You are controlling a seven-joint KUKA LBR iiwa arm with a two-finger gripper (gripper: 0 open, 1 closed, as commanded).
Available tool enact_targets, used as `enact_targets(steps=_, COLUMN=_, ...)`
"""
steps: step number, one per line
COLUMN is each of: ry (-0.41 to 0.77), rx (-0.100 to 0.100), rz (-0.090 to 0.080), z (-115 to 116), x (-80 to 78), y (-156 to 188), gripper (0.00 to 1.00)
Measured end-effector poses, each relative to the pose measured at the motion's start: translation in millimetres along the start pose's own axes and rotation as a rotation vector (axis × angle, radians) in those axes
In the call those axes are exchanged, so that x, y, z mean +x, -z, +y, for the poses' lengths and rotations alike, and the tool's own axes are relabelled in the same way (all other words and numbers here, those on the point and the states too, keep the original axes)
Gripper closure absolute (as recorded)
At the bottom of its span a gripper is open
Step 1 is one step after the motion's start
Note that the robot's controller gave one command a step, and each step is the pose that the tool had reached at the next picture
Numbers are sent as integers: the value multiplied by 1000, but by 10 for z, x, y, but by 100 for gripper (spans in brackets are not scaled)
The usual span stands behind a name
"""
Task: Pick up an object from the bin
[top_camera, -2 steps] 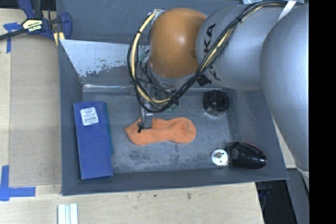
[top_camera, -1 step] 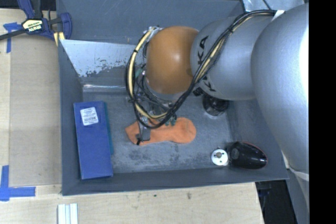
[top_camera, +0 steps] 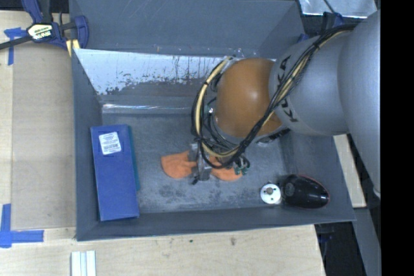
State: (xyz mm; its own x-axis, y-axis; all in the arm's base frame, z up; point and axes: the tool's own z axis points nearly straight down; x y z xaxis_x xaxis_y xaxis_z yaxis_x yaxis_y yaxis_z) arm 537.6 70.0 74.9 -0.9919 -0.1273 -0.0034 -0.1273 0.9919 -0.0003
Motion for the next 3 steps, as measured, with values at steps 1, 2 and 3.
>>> enact_targets(steps=1, ry=0, rx=0, rz=0, z=0, x=0, y=0, gripper=100)
enact_targets(steps=2, ry=-2, rx=0, rz=8, z=109, x=72, y=532, gripper=100)
enact_targets(steps=3, ry=-1, rx=-1, rz=-10, z=113, x=-177, y=731, gripper=100)
